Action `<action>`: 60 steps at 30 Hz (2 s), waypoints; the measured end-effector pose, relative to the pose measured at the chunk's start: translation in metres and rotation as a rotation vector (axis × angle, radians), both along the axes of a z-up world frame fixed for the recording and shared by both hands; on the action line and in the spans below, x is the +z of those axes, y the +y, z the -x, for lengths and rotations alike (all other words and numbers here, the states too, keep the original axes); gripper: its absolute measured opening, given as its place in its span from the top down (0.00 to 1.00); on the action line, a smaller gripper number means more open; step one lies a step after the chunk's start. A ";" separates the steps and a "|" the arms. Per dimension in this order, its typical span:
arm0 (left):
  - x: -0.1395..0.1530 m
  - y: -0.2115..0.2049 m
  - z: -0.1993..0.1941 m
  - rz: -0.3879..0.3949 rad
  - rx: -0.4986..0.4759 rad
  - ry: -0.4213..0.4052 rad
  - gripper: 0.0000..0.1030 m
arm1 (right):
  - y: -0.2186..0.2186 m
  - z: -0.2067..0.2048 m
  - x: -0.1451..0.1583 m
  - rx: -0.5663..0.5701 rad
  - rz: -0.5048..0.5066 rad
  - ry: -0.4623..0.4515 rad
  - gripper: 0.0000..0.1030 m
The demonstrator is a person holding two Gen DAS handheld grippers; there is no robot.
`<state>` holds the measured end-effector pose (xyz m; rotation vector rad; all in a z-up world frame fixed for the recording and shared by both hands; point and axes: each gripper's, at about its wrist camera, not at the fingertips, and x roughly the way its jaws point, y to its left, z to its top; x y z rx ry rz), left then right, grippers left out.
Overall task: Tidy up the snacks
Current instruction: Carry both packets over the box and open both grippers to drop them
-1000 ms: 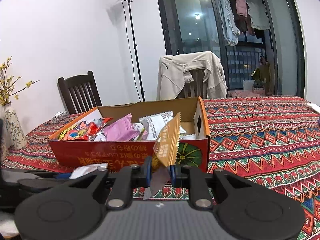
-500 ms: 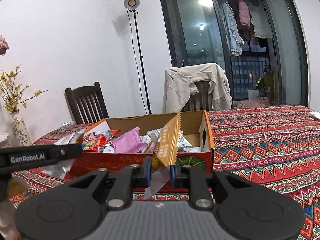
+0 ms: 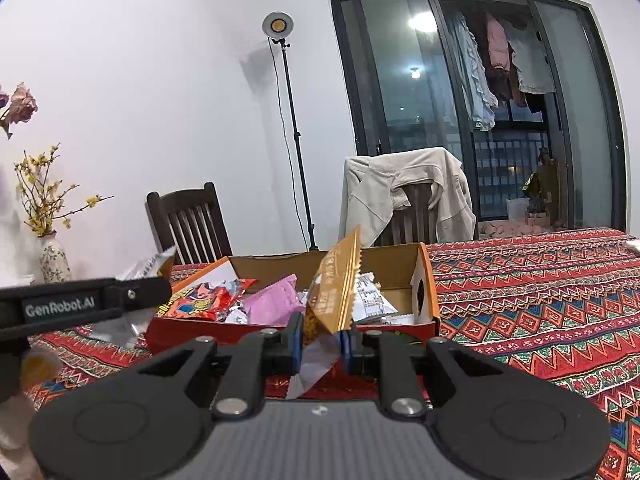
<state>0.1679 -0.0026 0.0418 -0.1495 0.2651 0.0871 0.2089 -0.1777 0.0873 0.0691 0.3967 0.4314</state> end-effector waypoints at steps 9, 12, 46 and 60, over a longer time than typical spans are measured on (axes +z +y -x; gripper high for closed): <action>0.003 0.000 0.005 0.001 -0.007 -0.016 0.61 | 0.000 0.007 0.004 0.013 -0.011 -0.031 0.83; 0.003 -0.001 0.007 0.000 -0.010 -0.026 0.61 | -0.001 0.008 0.004 0.013 -0.013 -0.039 0.83; 0.043 0.047 -0.141 0.062 0.153 -0.011 0.61 | 0.049 -0.141 0.037 -0.016 -0.004 -0.096 0.83; 0.021 0.047 -0.152 0.033 0.228 0.018 0.00 | 0.050 -0.168 0.005 -0.047 0.066 0.060 0.00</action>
